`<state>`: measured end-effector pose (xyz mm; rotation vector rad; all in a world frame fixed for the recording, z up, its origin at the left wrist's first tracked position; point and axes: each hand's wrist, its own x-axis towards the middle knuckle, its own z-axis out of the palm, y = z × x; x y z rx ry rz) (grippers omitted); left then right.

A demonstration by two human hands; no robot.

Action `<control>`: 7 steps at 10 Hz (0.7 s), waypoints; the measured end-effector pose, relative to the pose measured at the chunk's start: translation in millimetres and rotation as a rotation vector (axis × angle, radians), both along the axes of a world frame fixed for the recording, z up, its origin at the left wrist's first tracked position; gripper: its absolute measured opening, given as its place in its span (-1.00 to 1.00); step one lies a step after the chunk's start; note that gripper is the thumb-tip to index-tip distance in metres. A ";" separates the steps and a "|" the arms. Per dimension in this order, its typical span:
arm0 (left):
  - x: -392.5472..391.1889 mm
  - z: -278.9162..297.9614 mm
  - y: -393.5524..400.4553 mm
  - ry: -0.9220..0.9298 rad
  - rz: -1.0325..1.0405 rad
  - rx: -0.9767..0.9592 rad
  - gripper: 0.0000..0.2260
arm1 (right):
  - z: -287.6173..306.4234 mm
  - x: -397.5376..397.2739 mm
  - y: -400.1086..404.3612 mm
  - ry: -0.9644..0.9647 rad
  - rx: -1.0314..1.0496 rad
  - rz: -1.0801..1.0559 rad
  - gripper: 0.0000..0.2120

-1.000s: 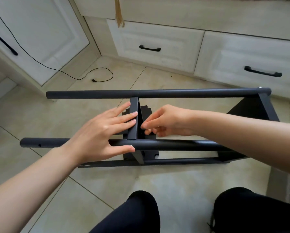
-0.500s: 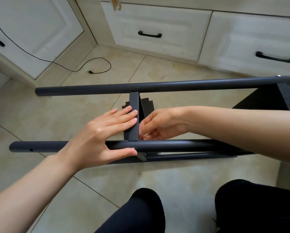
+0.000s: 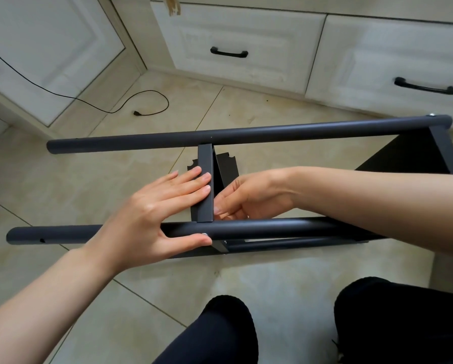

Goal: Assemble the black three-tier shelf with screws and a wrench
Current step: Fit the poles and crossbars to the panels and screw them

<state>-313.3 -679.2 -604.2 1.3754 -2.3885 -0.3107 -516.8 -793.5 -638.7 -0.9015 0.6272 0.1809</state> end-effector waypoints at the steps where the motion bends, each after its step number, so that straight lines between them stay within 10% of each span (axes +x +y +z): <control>1: 0.3 -0.3 -0.1 0.002 -0.002 0.001 -0.35 | 0.3 1.0 -0.2 -0.005 -0.029 -0.002 -0.73; 7: 0.9 -1.0 -1.1 0.007 -0.003 0.008 -0.35 | -5.4 1.5 -1.1 -0.011 -0.022 0.059 -0.70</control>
